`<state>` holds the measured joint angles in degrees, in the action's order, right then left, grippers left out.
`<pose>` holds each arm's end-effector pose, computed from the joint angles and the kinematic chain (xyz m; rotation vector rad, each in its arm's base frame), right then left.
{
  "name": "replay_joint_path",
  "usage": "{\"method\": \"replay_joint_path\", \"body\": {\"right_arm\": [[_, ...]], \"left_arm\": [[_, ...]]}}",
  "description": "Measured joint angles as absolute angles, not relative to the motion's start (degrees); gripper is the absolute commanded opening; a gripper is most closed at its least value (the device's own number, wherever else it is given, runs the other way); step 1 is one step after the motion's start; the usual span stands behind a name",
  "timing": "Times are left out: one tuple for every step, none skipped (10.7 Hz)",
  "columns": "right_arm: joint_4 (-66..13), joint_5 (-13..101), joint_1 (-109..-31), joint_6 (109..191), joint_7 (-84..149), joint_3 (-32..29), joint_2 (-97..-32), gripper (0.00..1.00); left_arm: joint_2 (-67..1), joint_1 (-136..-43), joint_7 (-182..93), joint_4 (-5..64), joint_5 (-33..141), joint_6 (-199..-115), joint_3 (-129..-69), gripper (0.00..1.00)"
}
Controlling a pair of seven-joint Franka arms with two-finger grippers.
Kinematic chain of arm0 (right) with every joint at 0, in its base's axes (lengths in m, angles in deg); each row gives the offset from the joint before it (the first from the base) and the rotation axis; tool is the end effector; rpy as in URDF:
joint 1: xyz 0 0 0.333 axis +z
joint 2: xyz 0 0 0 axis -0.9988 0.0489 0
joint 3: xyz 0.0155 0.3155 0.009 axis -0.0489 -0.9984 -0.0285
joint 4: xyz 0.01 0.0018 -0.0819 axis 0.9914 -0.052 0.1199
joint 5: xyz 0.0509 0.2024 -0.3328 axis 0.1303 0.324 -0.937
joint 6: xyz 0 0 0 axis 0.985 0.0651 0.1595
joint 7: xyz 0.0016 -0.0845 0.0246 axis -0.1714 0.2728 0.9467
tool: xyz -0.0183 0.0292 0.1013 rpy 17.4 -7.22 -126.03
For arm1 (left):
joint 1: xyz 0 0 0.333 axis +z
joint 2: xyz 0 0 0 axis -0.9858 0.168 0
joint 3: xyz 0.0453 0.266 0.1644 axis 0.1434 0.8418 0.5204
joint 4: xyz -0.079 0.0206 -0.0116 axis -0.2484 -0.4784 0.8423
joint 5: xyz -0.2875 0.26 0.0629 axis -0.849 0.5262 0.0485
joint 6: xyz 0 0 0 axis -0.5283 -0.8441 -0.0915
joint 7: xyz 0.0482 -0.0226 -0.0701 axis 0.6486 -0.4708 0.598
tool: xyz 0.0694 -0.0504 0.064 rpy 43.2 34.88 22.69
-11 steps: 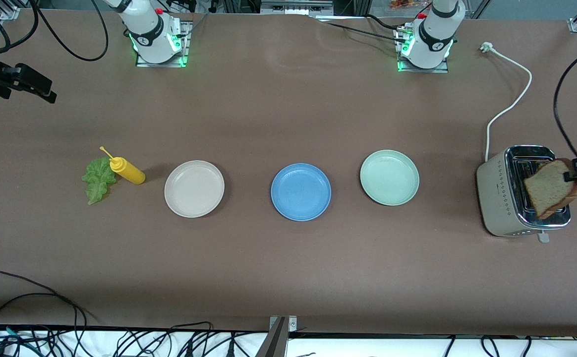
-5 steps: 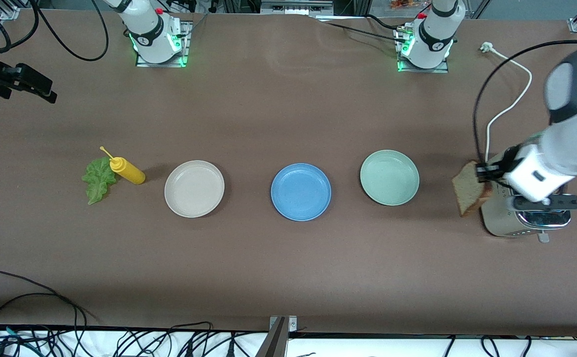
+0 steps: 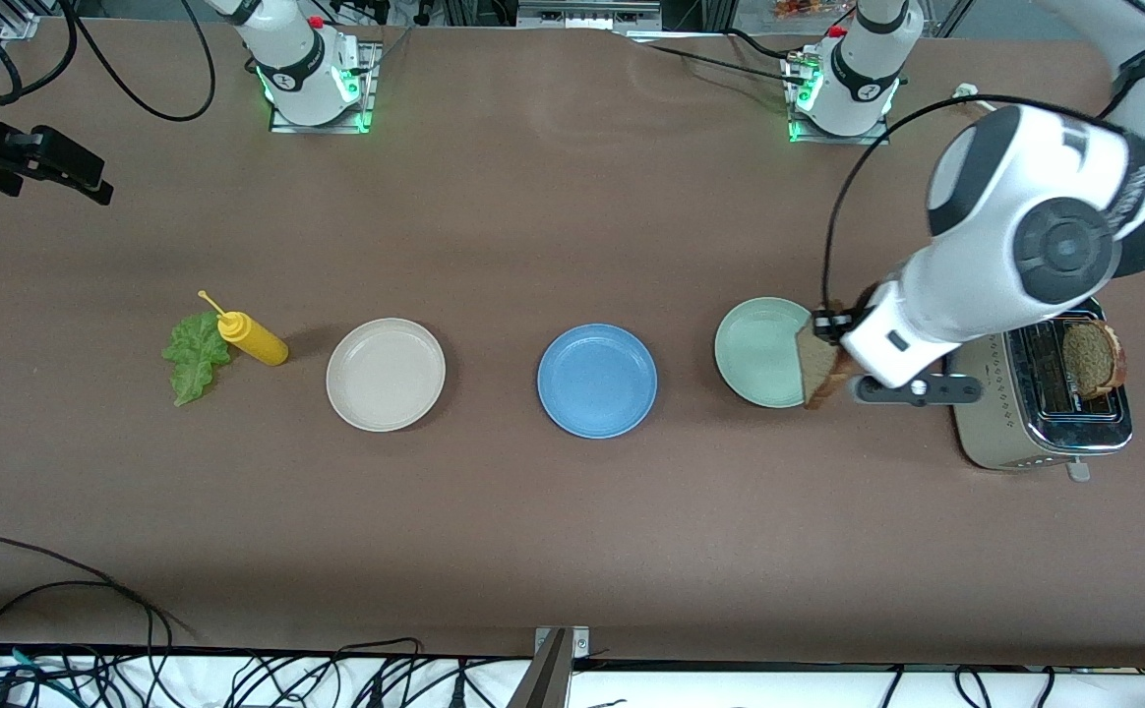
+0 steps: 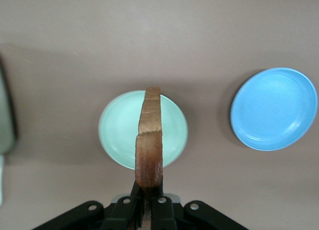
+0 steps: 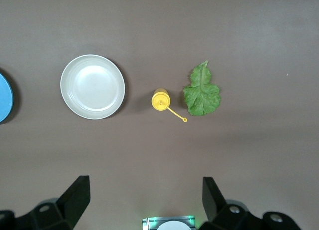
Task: Make sandwich in blue plate with both arms
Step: 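Carry the bread slice with the left gripper over the blue plate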
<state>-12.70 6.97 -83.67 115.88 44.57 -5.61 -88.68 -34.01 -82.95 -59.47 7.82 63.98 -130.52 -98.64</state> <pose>0.5362 0.0206 0.6544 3.1298 -0.1357 -0.1001 0.6321 -0.1977 0.4743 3.0859 0.0424 -0.3179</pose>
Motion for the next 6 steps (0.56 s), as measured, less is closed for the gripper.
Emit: {"method": "replay_joint_path", "body": {"right_arm": [[-12.70,6.97,-83.67,115.88,44.57,-5.61,-88.69,1.00],[-12.69,6.97,-83.66,115.88,44.57,-5.61,-88.72,1.00],[-12.68,6.97,-83.66,115.88,44.57,-5.61,-88.75,1.00],[-12.66,6.97,-83.66,115.89,44.57,-5.60,-88.78,1.00],[-12.64,6.97,-83.66,115.90,44.57,-5.59,-88.80,1.00],[-12.64,6.97,-83.66,115.90,44.57,-5.57,-88.80,1.00]], "left_arm": [[-32.60,-82.98,-63.17,7.82,63.98,-131.41,-101.57,0.00],[-31.13,-83.13,-65.97,7.84,63.98,-133.05,-104.37,0.00],[-29.50,-83.34,-68.21,7.86,63.98,-135.05,-106.97,0.00],[-27.76,-83.66,-69.89,7.88,63.98,-136.90,-109.09,0.00],[-26.11,-83.90,-70.79,7.89,63.98,-138.34,-110.57,0.00],[-24.53,-84.04,-71.21,7.89,63.98,-139.81,-111.62,0.00]]}}
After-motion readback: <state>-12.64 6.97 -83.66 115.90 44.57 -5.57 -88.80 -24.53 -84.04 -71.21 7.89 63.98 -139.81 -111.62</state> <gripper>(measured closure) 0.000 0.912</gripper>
